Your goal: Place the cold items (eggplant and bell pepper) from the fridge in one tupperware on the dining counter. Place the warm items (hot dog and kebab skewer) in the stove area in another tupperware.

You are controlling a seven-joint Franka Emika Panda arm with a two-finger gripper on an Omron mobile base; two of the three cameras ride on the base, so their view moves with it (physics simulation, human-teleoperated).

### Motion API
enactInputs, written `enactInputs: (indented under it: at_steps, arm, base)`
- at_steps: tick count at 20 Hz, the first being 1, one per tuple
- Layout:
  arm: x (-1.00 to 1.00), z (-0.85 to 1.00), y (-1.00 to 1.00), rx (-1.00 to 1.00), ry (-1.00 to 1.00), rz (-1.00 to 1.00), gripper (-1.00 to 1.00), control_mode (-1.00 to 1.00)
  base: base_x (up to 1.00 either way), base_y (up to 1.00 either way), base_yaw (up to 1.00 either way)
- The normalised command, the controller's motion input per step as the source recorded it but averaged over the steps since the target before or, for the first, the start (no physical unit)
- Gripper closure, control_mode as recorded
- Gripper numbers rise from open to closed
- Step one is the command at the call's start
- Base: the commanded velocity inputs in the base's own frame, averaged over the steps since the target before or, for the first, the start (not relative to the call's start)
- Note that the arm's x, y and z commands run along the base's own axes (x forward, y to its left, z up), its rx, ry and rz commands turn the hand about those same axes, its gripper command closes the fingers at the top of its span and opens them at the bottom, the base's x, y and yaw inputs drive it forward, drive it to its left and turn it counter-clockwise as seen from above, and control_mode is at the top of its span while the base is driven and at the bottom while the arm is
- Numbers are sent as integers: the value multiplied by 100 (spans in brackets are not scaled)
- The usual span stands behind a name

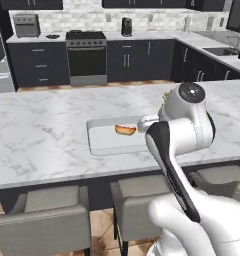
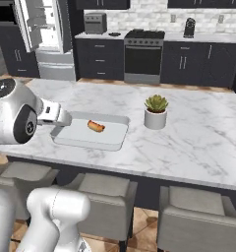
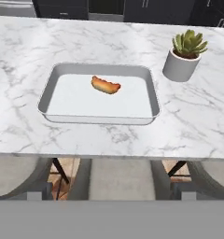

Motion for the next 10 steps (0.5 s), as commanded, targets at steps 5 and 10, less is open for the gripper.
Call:
enactInputs:
  at_steps: [5, 10]
  arm:
    - [-88, 48, -22, 0, -14, -15, -100, -100]
    - [-22, 6, -2, 0, 0, -5, -100, -100]
  base:
    - [0, 0, 0]
    - [0, 0, 0]
